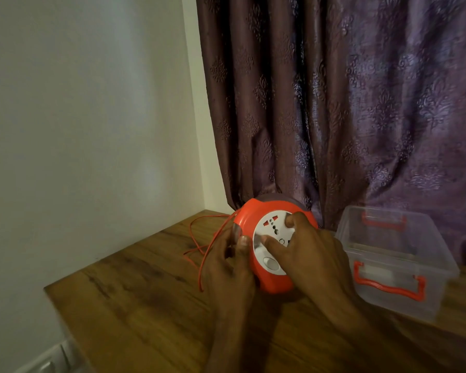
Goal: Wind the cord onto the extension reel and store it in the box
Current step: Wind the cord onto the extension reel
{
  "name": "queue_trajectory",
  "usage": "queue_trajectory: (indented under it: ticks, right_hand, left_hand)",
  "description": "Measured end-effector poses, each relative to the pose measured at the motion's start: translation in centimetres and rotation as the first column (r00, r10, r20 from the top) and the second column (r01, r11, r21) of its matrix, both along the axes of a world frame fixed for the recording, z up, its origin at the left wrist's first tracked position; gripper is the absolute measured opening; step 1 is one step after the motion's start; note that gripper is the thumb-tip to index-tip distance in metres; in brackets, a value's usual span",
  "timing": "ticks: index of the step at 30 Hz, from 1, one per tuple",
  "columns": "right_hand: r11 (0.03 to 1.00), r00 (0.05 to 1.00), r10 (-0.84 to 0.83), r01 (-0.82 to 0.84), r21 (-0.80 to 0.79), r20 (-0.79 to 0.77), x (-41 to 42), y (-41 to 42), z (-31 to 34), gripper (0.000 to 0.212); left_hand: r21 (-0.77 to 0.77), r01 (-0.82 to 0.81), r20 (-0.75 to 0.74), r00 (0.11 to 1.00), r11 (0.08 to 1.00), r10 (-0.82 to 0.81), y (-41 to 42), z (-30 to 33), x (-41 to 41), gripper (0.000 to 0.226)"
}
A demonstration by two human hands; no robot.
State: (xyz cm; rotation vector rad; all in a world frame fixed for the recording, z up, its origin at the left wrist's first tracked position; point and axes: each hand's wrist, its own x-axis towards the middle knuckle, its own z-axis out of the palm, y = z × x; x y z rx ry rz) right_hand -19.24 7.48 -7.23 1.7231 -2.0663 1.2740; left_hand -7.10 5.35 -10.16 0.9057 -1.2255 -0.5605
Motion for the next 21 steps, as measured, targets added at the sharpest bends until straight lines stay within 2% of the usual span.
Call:
queue_trajectory:
  ticks: [2,7,10,13,16,18,21]
  right_hand:
    - [1.000,0.999,0.017,-0.016,0.018,-0.038,0.0,0.1,0.1,0.062]
    - [0.999,0.969,-0.011,0.022,0.043,-0.247,-0.8,0.4,1.2,0.060]
    - [0.998,0.948,-0.032,0.047,0.040,-0.318,-1.1,0.9,1.6,0.057]
    - [0.995,0.934,-0.025,0.058,0.084,-0.356,-1.0,1.1,1.7,0.055]
    - [0.989,0.923,-0.018,0.074,0.131,-0.384,-0.9,1.4,2.0,0.055]
    - [0.988,0.910,0.020,0.045,0.146,-0.415,-1.0,1.8,2.2,0.049]
    - [0.976,0.882,0.158,-0.072,0.204,-0.444,-1.0,2.2,2.4,0.043]
  left_hand:
    - [0.014,-0.014,-0.014,1.000,1.000,0.014,0.1,0.1,0.2,0.041]
    - [0.047,-0.016,-0.009,1.000,0.999,0.016,0.2,0.0,0.1,0.025]
    - [0.094,0.007,-0.012,1.000,0.996,-0.006,0.4,-0.2,-0.3,0.025]
    - [0.122,0.027,-0.006,1.000,0.992,-0.027,0.5,-0.3,-0.6,0.008]
    - [0.159,0.045,-0.012,0.999,0.986,-0.043,0.2,-0.6,-0.6,0.016]
    - [0.190,0.027,-0.026,0.999,0.981,-0.022,0.0,-0.6,-0.4,0.021]
    - [0.204,0.014,-0.082,0.997,0.979,0.002,-0.4,-0.4,0.2,0.012]
